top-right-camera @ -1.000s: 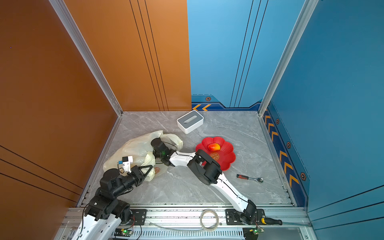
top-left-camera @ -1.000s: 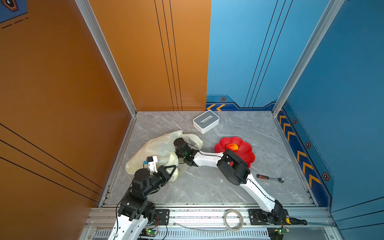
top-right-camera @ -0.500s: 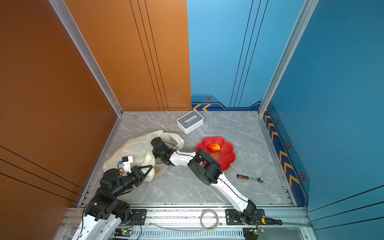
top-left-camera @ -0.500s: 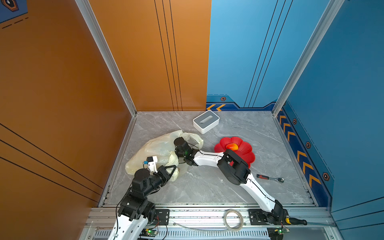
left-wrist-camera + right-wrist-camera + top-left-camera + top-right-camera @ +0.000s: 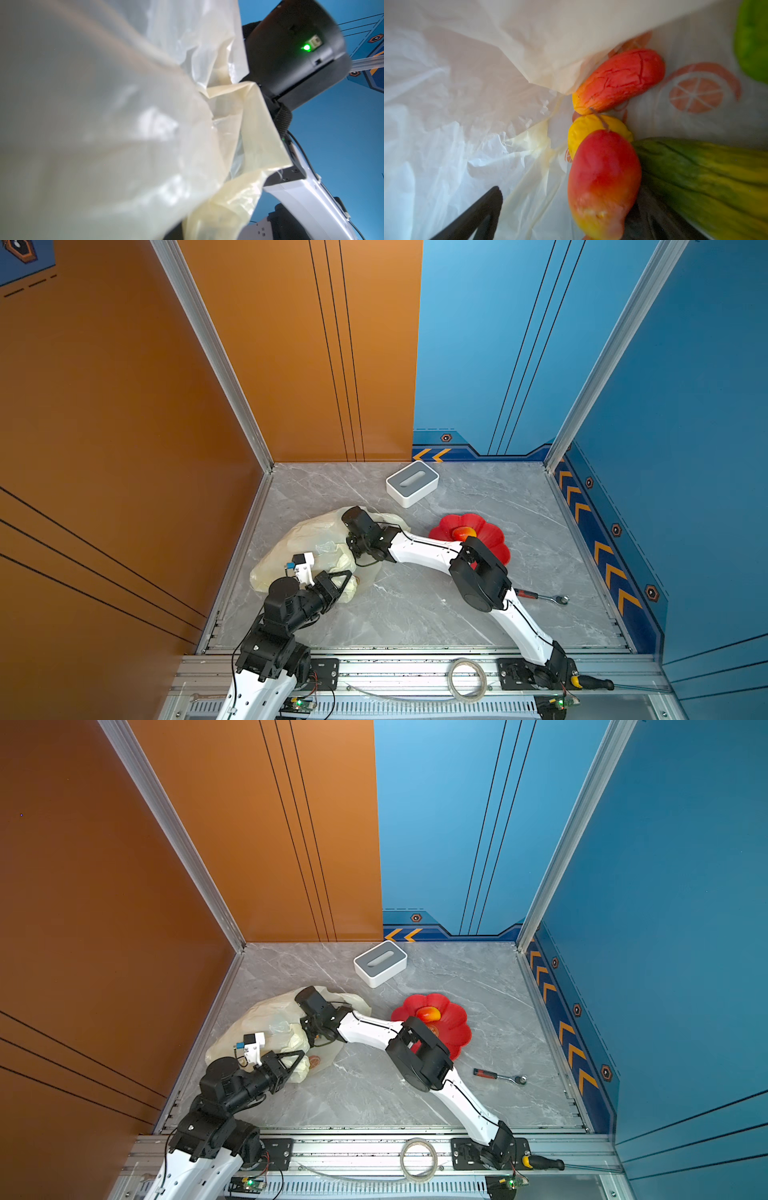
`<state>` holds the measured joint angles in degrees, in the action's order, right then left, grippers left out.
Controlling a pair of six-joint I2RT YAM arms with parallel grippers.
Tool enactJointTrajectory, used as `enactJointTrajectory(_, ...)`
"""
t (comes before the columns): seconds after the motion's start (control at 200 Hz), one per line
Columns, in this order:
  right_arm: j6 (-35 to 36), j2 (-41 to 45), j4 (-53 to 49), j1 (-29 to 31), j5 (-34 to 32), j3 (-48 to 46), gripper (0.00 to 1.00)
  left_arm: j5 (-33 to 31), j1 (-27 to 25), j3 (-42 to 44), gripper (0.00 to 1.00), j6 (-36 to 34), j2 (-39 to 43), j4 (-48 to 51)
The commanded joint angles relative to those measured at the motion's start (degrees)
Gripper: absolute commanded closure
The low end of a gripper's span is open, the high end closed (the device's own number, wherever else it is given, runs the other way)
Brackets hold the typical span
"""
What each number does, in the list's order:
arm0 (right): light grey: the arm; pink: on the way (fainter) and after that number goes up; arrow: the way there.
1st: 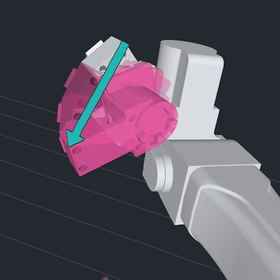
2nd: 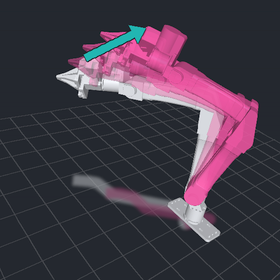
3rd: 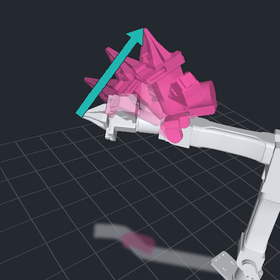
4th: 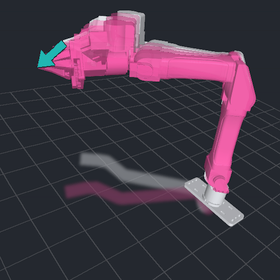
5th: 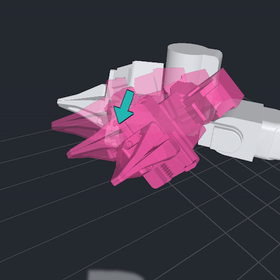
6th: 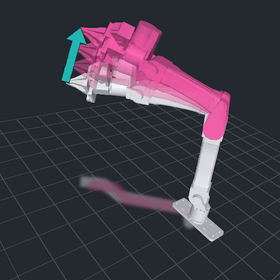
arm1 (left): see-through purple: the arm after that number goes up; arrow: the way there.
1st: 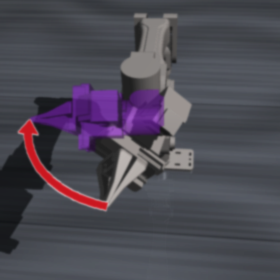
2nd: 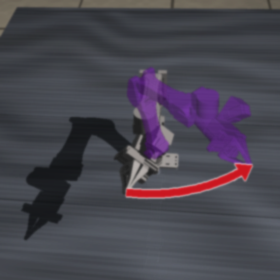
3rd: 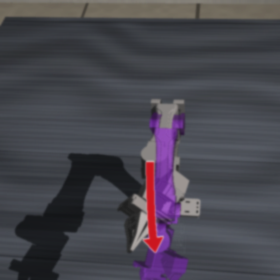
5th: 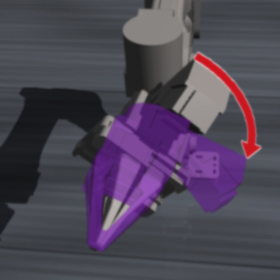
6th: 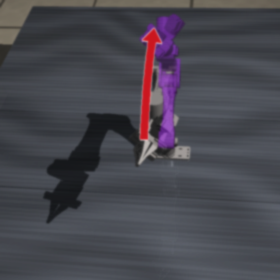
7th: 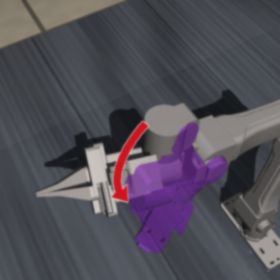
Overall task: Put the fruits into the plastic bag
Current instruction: 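Withdraw the open right gripper up out of the bag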
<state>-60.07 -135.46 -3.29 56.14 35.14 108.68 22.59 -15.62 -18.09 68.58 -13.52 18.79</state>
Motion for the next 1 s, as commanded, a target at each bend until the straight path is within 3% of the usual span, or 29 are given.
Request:
enactJointTrajectory(0.0,6.9,2.9,-13.5,0.0,1.7,1.3,0.00,0.4,0.7,-1.8,1.00,-1.2,0.8,1.3)
enactJointTrajectory(0.3,14.9,5.1,-26.3,-0.2,0.5,3.1,0.00,1.1,1.7,-2.0,1.00,-1.4,0.9,1.7)
enactJointTrajectory(0.501,21.8,5.0,-37.6,-0.2,-4.5,7.7,0.00,1.5,2.4,-1.6,1.00,-1.3,1.0,1.5)
enactJointTrajectory(0.996,30.6,3.8,-53.1,0.2,-17.3,16.6,0.00,2.7,4.1,-1.6,1.00,-1.0,1.7,2.2)
